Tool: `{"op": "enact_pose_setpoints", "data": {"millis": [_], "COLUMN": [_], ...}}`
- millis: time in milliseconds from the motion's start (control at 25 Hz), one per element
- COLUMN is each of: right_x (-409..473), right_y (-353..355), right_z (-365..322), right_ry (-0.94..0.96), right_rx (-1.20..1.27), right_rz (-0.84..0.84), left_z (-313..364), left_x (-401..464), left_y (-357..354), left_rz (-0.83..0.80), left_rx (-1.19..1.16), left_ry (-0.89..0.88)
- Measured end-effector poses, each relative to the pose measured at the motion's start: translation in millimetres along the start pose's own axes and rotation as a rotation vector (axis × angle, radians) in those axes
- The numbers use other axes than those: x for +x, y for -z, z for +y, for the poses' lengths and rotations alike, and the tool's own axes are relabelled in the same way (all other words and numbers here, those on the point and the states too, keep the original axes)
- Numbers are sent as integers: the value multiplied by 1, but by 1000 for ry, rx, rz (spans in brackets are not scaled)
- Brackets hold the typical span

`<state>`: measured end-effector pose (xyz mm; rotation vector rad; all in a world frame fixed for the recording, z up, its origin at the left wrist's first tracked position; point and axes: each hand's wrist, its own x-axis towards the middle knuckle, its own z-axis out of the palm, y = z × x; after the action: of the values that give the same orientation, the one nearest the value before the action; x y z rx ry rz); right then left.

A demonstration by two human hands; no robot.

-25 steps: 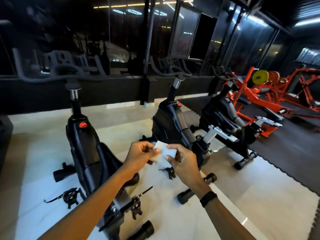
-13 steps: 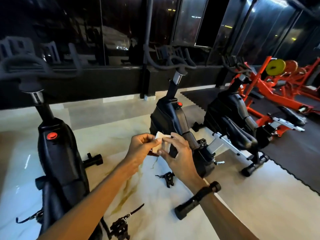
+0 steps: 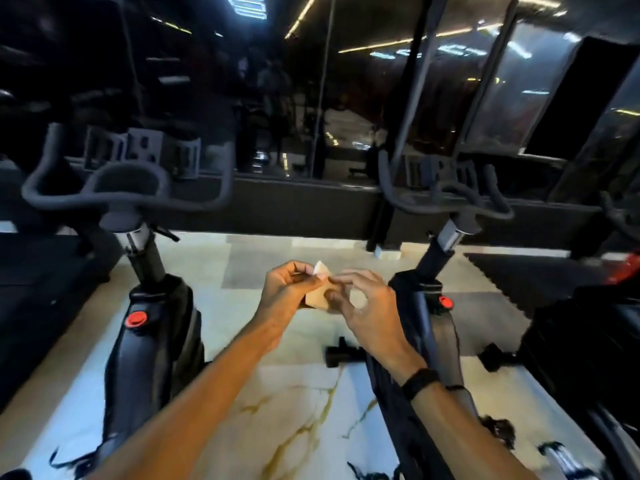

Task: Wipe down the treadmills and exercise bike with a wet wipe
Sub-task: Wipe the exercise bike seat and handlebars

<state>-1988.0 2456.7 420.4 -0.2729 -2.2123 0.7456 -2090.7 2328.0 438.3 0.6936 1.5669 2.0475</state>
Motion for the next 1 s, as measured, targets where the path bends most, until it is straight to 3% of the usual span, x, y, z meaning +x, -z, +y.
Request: {"op": "enact_pose_setpoints", "data": {"millis": [280,640,760,920,1000], "right_x": [78,284,339,396,435], "right_y": [-91,-231,-282,-320,-332], "right_z": [36,90,86,102,106], "right_ry": [87,161,159,67,96], "right_rx": [35,175,199,217,222], "right_rz": [-56,-169,-130,-88,-51], "left_z": [-11,-2,15,8,-4], "left_x": [97,290,340,366,369], "left_y": [51,151,206,259,267], "left_rz": [169,269,358,535,556], "left_rx": [89,111,285,734,1034], "left_ry": [-61,-253,-392,-382,-281]}}
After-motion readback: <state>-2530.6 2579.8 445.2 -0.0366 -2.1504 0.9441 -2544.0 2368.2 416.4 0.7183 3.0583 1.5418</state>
